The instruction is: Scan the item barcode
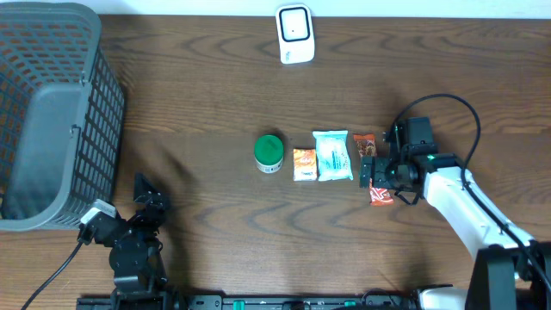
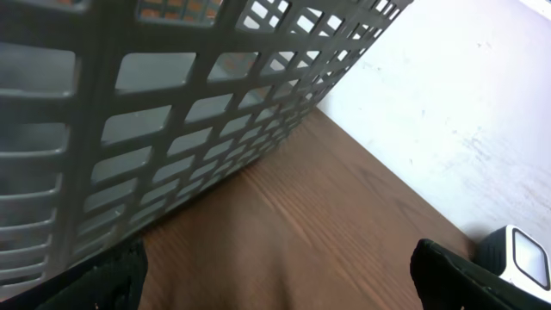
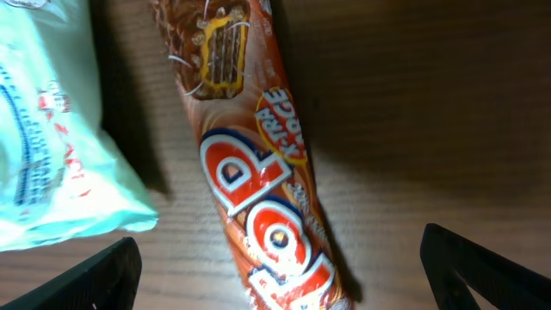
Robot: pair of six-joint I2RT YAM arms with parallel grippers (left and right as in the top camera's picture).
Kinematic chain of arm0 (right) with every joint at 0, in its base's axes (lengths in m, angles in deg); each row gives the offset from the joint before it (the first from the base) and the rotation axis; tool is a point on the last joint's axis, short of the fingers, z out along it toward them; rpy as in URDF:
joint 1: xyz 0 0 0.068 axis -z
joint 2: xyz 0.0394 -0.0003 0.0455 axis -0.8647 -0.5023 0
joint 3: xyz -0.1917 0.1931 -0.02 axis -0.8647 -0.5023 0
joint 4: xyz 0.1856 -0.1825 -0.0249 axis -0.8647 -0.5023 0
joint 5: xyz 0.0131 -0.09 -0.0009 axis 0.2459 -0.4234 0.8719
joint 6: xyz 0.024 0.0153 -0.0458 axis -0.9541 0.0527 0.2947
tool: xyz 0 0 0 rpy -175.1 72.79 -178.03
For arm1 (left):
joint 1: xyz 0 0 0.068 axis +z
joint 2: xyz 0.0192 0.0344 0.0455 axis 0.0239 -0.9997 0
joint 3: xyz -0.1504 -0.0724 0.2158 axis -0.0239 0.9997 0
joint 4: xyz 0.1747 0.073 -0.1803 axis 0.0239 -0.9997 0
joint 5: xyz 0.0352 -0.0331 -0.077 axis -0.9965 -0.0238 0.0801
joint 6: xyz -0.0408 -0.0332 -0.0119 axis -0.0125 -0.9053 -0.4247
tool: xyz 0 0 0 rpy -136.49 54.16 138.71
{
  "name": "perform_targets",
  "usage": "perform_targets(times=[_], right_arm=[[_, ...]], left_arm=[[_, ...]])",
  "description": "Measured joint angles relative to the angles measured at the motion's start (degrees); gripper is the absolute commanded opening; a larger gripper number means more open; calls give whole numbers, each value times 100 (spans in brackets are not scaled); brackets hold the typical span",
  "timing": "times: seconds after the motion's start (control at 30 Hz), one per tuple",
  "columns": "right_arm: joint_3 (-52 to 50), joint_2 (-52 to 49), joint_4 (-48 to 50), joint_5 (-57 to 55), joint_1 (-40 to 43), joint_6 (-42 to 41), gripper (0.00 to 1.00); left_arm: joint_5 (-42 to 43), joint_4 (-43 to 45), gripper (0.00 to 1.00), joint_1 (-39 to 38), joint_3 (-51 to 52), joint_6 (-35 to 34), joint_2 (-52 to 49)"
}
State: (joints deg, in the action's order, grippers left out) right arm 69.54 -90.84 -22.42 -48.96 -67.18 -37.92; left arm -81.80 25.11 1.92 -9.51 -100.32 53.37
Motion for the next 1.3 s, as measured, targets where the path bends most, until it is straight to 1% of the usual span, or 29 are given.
perform_targets(times=[0.17,0.23,0.3,0.4,0.5,0.7,0.87,1.03,1.2,1.3], right_arm=[[0,-404,166,-229,-151,249,99],[0,-549,293,-289,-291,286,99],[0,-669,391,-334,-402,315,99],[2,-699,549,-385,-507,334,99],[2,-734,614,-417,-538,334,99],[39,-802,603,-551,-540,339,99],[120,-905,658,-640,-540,339,91],[203,-1005,730,-664,-540,337,90],[291,-1110,789,-678,-540,334,88],[334,-1165,815,-682,-540,337,83]], left_arm=[[24,7,98,0,0,-13,-133],[153,35,98,0,7,24,-201],[444,190,98,0,57,337,-227],[1058,444,98,0,107,988,-245],[1537,448,98,0,107,1502,-247],[2100,197,98,0,111,1939,-297],[2074,111,98,0,92,2015,-337],[2118,170,98,0,90,2057,-339],[2118,608,98,0,254,2577,-343],[2116,737,98,0,313,2771,-350]])
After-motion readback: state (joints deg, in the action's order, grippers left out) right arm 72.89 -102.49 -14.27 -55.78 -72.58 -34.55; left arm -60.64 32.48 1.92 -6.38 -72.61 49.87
